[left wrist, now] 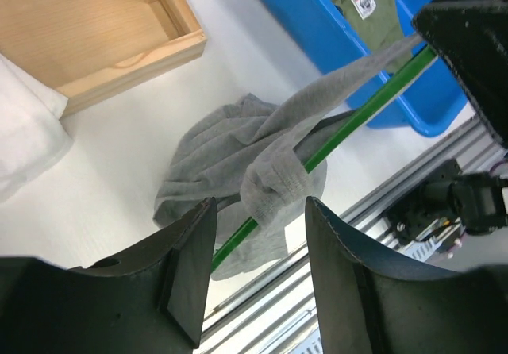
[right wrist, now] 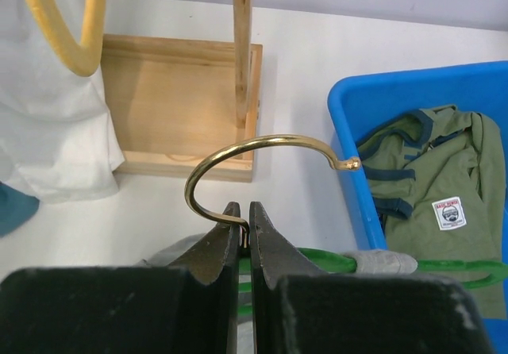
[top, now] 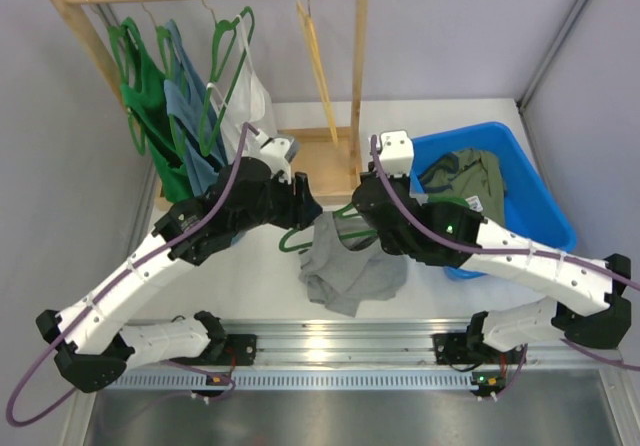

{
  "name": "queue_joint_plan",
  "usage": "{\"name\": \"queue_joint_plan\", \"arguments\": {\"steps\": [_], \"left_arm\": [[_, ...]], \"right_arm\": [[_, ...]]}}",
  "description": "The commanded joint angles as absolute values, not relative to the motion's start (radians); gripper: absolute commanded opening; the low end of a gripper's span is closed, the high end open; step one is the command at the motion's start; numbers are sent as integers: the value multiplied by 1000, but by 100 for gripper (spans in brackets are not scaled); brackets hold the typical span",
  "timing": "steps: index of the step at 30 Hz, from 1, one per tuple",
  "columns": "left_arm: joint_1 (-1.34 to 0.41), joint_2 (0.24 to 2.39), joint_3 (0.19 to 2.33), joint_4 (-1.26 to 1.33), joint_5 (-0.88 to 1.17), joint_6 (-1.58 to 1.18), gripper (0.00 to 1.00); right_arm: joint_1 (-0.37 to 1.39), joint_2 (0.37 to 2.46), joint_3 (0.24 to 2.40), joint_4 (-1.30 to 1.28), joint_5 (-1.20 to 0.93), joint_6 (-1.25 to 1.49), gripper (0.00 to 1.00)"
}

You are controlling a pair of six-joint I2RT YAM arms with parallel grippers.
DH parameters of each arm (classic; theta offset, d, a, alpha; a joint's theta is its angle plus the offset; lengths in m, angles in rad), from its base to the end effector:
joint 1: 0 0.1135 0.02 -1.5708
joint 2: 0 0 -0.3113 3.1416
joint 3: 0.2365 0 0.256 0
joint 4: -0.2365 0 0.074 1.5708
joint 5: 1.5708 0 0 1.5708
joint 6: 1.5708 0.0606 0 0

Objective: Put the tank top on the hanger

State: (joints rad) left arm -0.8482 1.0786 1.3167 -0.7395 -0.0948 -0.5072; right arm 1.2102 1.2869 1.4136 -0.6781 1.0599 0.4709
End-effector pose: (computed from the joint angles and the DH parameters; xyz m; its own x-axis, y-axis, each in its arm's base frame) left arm 0.1487 -0.1600 0.4403 -0.6139 -0.0349 -0.7886 0.4503 0.8050 -0.3862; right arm 0.1413 0.2250 0.4490 -0.2533 -0.0431 -0.9664 -0.0902 0.9957 -0.0208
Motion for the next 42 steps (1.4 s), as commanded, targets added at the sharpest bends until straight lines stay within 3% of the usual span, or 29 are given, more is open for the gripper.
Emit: {"name": "queue_joint_plan", "arguments": {"steps": [1,11,42], "left_arm": [[-851,1077,1344,-750,-5,-348,53],[-851,1077,1304,-649,225,-209,57],[-851,1103,1281,-637,267,-25,54]], "right_arm": [[1227,1227,1428,-635,1035,417,0],[1227,1200,1442,-635,1009,374,0],[1227,1223,1563,-658,965,318,0]]}}
